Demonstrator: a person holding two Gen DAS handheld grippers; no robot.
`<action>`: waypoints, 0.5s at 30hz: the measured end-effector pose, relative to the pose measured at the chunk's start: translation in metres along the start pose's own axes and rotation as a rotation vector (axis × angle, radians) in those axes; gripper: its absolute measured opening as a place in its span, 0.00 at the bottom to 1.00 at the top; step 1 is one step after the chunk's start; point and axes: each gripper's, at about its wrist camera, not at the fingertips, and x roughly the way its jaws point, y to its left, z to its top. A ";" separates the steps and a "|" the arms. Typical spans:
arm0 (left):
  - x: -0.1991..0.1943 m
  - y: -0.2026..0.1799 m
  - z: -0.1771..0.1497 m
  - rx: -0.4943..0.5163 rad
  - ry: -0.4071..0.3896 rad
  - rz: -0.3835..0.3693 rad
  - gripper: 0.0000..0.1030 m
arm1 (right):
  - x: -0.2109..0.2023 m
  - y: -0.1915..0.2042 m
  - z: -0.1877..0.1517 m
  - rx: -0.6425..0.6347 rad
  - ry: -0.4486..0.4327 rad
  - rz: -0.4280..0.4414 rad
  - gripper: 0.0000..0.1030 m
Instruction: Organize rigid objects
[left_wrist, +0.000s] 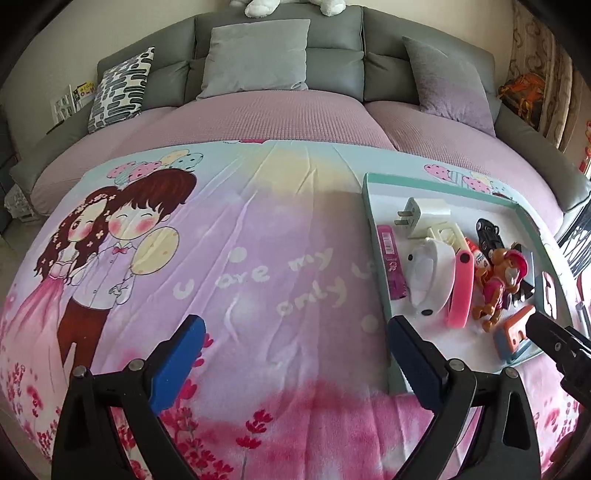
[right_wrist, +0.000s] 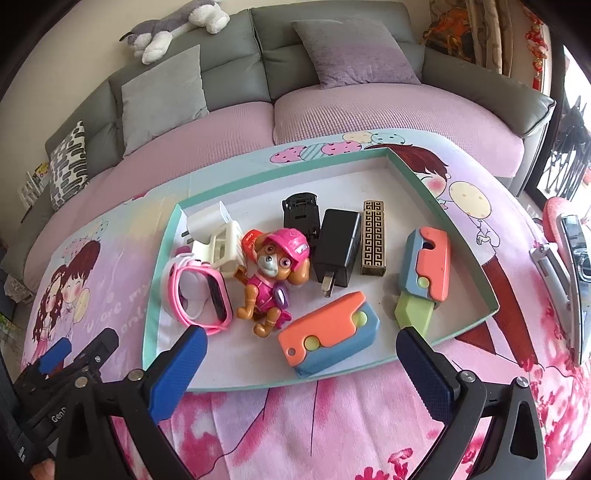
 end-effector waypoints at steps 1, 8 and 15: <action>-0.001 0.000 -0.002 0.006 0.005 0.016 0.96 | -0.001 0.000 -0.003 -0.007 0.006 -0.005 1.00; -0.007 0.006 -0.017 0.018 0.025 0.027 0.96 | 0.000 0.001 -0.020 -0.043 0.043 -0.028 1.00; -0.010 0.013 -0.021 0.007 0.021 0.040 0.96 | 0.000 0.004 -0.027 -0.062 0.053 -0.039 1.00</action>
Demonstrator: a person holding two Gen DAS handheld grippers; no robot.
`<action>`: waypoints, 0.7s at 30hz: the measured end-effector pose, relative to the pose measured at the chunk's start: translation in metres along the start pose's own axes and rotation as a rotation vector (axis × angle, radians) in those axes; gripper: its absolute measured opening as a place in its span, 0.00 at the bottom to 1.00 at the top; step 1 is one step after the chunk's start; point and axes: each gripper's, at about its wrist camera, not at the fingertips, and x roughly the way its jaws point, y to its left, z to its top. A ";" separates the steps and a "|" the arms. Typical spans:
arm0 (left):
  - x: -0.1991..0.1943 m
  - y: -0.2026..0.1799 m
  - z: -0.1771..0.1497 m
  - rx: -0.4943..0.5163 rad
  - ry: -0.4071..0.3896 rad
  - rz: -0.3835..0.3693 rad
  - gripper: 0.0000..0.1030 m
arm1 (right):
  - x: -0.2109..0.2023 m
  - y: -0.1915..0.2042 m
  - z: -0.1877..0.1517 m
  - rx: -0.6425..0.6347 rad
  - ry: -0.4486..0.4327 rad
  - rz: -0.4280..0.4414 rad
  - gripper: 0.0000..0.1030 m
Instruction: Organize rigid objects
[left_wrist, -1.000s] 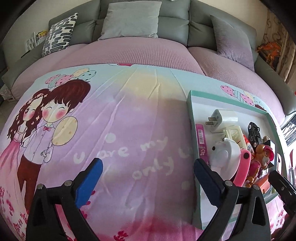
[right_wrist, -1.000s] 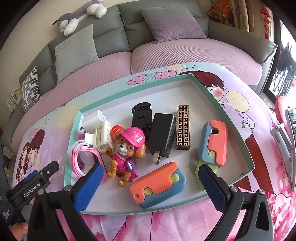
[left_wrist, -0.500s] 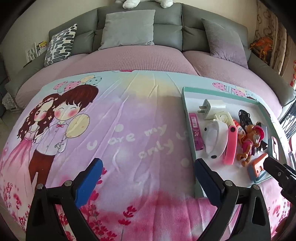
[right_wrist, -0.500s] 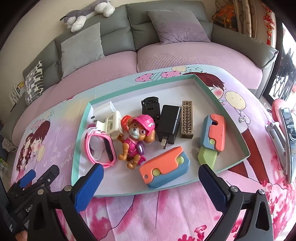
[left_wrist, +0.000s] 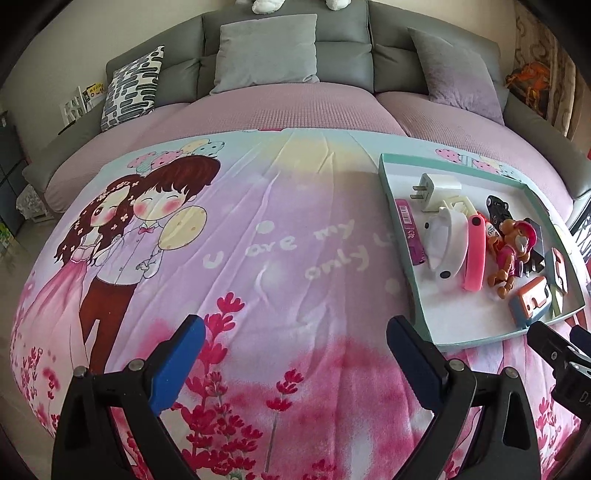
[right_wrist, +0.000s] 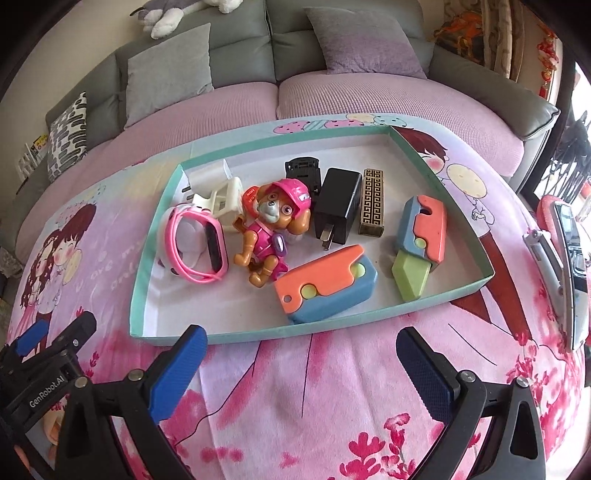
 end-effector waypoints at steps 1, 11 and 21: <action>0.000 0.000 0.000 -0.001 0.002 0.000 0.96 | 0.000 0.001 0.000 -0.004 0.002 -0.002 1.00; 0.005 0.002 -0.003 -0.005 0.017 -0.008 0.96 | 0.007 -0.001 -0.002 -0.008 0.017 -0.029 1.00; 0.009 0.003 -0.002 0.004 0.024 -0.007 0.96 | 0.014 -0.002 -0.003 -0.008 0.025 -0.034 1.00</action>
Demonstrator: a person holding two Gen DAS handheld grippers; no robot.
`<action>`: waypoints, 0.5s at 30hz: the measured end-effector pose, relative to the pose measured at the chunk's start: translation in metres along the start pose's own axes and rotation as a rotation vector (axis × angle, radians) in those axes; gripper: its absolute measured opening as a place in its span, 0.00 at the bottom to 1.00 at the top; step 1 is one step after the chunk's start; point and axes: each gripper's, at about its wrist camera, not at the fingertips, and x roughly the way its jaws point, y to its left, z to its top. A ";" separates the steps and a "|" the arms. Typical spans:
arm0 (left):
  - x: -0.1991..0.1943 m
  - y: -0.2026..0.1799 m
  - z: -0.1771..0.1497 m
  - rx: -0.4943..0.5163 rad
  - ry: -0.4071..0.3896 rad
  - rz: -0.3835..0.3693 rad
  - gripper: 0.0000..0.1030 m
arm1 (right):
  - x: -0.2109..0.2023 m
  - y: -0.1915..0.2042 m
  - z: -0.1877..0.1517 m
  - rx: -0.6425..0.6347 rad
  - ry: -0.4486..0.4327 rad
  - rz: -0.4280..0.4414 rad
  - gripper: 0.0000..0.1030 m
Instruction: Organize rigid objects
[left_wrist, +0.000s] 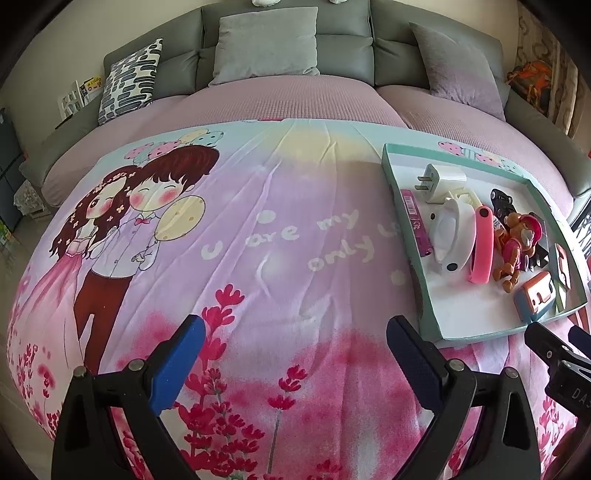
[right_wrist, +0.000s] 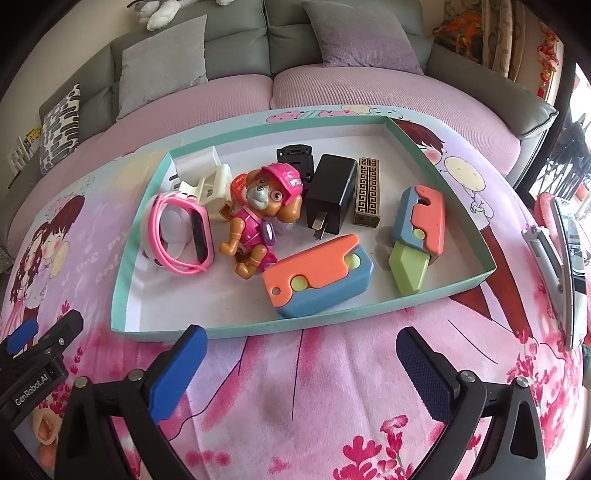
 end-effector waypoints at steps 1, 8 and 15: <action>0.000 0.000 0.000 0.003 -0.001 0.004 0.96 | 0.001 0.000 0.000 0.000 0.002 -0.001 1.00; 0.004 -0.004 -0.001 0.029 0.001 0.006 0.96 | 0.005 0.000 0.001 -0.009 0.000 -0.002 1.00; 0.004 -0.007 -0.002 0.054 0.001 0.012 0.96 | 0.005 0.006 0.000 -0.029 -0.004 0.005 1.00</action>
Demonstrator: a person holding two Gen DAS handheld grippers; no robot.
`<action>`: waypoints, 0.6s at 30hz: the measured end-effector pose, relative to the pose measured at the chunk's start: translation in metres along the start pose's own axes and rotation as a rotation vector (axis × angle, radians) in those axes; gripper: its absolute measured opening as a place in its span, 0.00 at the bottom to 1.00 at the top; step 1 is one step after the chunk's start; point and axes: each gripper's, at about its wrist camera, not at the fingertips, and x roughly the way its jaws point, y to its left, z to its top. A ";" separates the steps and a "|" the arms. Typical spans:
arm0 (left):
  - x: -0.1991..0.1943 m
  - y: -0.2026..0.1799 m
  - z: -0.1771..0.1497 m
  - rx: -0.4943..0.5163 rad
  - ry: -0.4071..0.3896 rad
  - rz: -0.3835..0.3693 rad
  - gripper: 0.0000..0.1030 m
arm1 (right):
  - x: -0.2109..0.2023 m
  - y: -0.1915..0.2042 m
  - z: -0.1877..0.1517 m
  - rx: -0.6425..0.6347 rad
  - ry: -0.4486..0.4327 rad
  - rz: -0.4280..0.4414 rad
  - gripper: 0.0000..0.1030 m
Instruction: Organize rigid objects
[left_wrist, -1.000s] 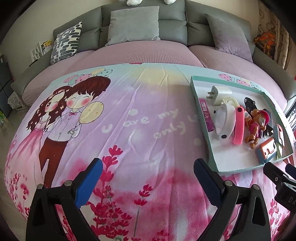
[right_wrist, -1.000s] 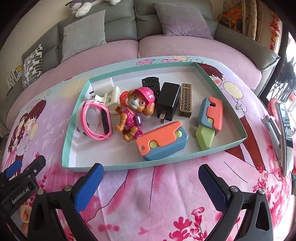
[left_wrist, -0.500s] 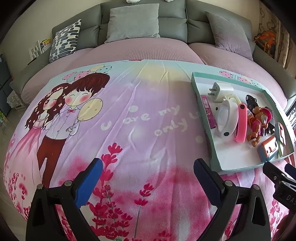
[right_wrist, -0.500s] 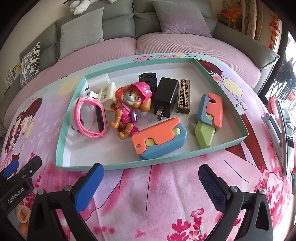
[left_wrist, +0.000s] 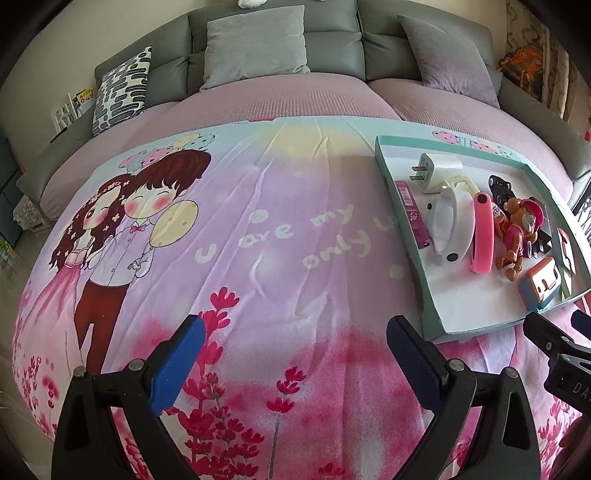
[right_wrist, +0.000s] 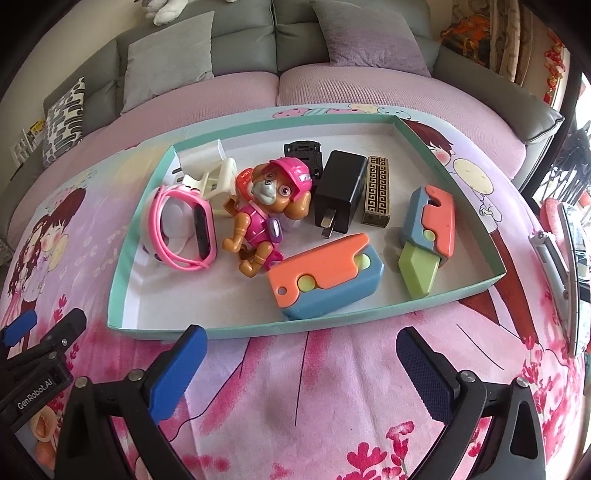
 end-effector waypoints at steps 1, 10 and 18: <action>0.000 0.000 0.000 0.002 0.001 0.002 0.96 | 0.000 0.001 0.000 -0.003 -0.002 0.002 1.00; 0.005 0.002 -0.001 0.002 0.016 0.016 0.96 | -0.001 0.002 -0.001 -0.007 -0.009 0.005 1.00; 0.005 0.002 -0.001 -0.002 0.019 0.023 0.96 | -0.001 -0.002 0.000 -0.002 -0.012 0.000 1.00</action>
